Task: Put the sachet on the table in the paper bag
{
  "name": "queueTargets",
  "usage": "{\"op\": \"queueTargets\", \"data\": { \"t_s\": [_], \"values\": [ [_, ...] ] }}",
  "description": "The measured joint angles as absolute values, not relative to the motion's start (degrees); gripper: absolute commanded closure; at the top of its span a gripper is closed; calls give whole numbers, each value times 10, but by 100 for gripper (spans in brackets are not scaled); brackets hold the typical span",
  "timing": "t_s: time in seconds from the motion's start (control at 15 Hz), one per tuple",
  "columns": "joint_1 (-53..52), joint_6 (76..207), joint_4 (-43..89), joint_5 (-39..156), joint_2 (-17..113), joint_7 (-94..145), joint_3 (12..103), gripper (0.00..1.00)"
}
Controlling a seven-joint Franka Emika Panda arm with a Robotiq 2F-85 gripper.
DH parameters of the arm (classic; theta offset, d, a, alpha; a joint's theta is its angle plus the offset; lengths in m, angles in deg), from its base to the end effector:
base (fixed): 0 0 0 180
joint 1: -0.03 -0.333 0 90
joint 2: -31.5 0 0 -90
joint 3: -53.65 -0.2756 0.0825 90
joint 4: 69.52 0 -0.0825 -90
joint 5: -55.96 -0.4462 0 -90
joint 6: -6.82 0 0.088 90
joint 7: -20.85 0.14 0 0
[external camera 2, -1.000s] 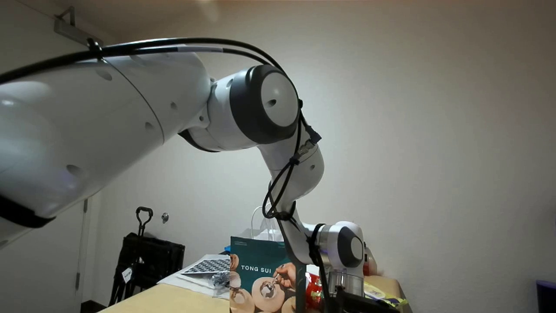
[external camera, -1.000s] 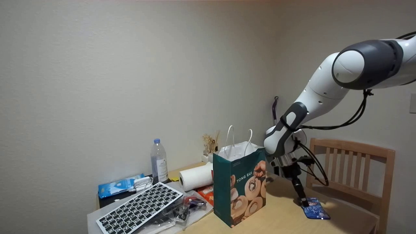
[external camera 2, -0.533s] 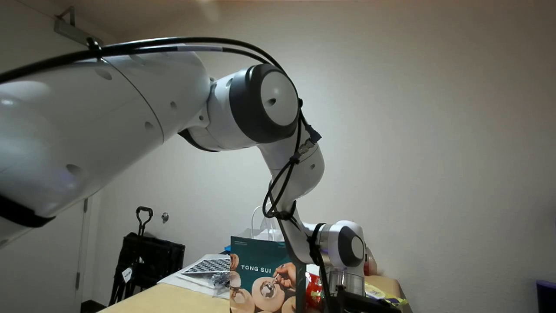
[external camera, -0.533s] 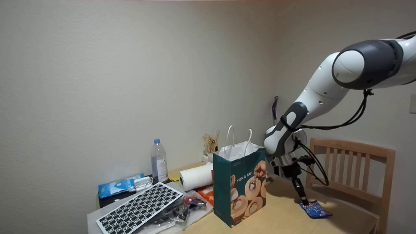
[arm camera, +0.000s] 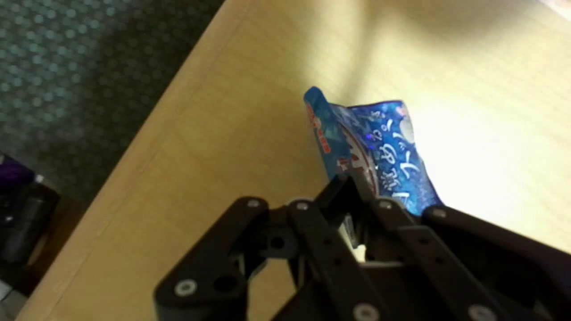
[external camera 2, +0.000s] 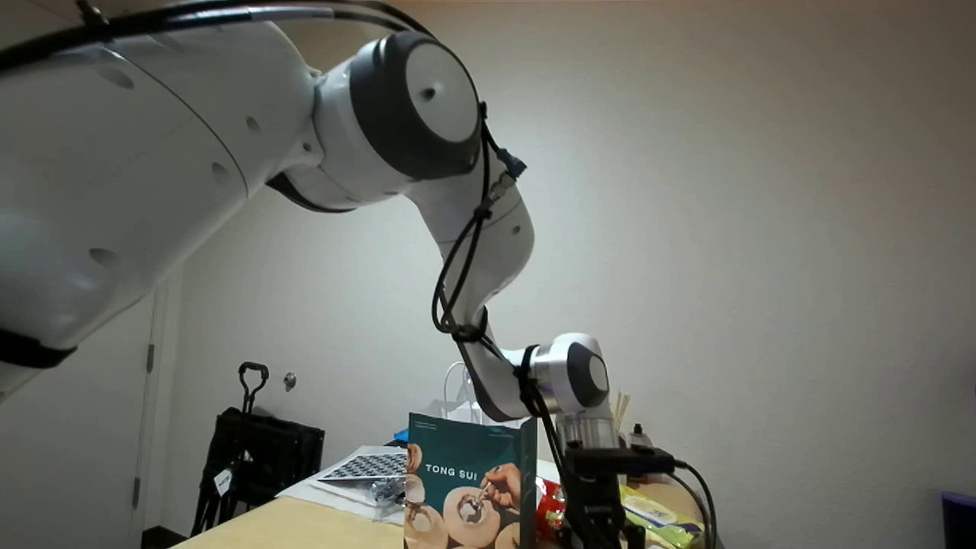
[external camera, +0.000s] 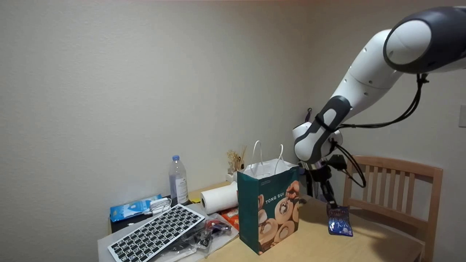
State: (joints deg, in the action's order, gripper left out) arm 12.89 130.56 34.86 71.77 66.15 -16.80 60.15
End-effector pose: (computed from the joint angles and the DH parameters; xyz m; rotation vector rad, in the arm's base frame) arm 0.5876 -0.2301 0.0770 2.8794 0.7593 -0.5484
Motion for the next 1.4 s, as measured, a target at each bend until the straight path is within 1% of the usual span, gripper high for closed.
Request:
{"op": "queueTargets", "data": {
  "t_s": [0.27, 0.33, 0.53, 0.8, 0.87, 1.07, 1.27, 1.4],
  "values": [
    [67, 1321, 424, 807, 542, -37, 615, 99],
    [52, 1321, 440, 833, 511, 2, 616, 95],
    [21, 1315, 481, 878, 440, 81, 617, 95],
    [20, 1315, 496, 880, 428, 86, 623, 95],
    [20, 1315, 496, 880, 429, 86, 624, 99],
    [21, 1315, 493, 885, 429, 86, 621, 99],
    [11, 1298, 474, 958, 411, 115, 612, 99],
    [-5, 1249, 460, 1022, 379, 151, 600, 99]
  ]
}}
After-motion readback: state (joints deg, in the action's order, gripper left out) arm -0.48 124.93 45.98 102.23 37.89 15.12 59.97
